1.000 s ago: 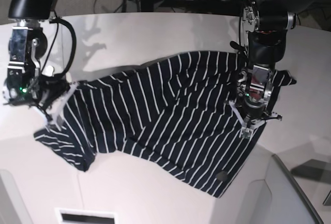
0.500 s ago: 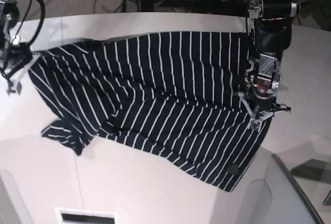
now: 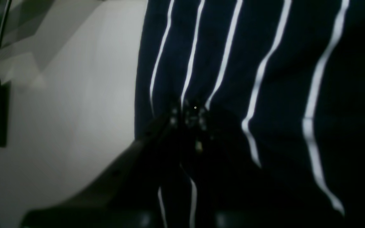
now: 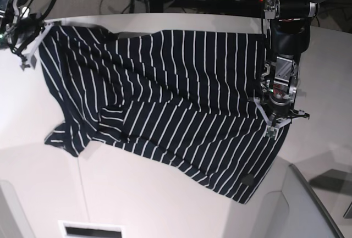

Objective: Layout the t-shirt on the table in an organized manner, then fold the t-shirt properly
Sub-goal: 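Lift the shirt with both grippers and stretch it apart, then pull the shirt edge taut between both grippers and lay it down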

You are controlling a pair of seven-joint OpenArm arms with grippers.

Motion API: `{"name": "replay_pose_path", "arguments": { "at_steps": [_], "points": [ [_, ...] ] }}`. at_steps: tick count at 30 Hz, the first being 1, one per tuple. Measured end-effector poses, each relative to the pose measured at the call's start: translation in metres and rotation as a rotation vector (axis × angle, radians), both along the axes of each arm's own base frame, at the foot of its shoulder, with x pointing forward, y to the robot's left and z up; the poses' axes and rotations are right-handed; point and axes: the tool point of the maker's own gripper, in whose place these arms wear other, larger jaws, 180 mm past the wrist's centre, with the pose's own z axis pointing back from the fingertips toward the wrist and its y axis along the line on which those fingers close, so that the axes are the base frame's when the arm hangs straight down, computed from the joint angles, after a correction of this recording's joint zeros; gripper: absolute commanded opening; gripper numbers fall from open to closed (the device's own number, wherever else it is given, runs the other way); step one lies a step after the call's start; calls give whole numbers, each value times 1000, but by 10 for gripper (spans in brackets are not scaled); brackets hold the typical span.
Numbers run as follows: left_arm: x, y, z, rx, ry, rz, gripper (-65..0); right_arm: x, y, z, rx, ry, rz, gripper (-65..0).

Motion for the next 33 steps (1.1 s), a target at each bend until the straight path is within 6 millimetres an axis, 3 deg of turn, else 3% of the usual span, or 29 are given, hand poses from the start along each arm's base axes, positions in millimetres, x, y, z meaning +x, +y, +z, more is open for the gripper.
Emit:
{"name": "replay_pose_path", "arguments": {
  "at_steps": [3, 5, 9, 10, 12, 15, 17, 19, 22, 25, 28, 33],
  "points": [
    [0, 0, 0, -4, 0, 5, -650, 19, 2, 29, -2, -126, -12, -437],
    [1, 0, 1, -5, -2, 7, -650, 29, -16, 59, -54, -244, -83, -351],
    [0, 2, 6, 3, 4, 12, -650, 29, -50, 73, -121, -275, -201, -375],
    [-2, 0, 8, 4, -3, 4, -650, 36, -51, 77, -123, -300, -203, -378],
    [-2, -5, 18, 8, -36, -15, -650, 74, -44, 78, -98, -406, -146, -380],
    [-7, -1, 34, 37, -22, 35, -650, 140, -16, 68, 9, -494, -10, -380],
    [-5, -6, 54, 50, -72, 27, -650, 162, -16, 52, 48, -474, -11, -380],
    [-13, -13, 63, 54, -101, 3, -650, 163, -20, 27, 78, -410, -54, -378],
    [-54, -25, 37, 33, 7, -56, -650, 150, -19, -5, 121, -339, -90, -377],
    [-88, -26, 14, 24, 100, -67, -650, 157, -19, -9, 130, -371, -87, -350],
    [-88, -20, 19, 28, 79, -62, -650, 167, -12, -7, 130, -391, -39, -302],
    [-103, 4, 17, 47, 101, 2, -650, 170, 2, -17, 166, -396, -33, -302]
  ]
}}
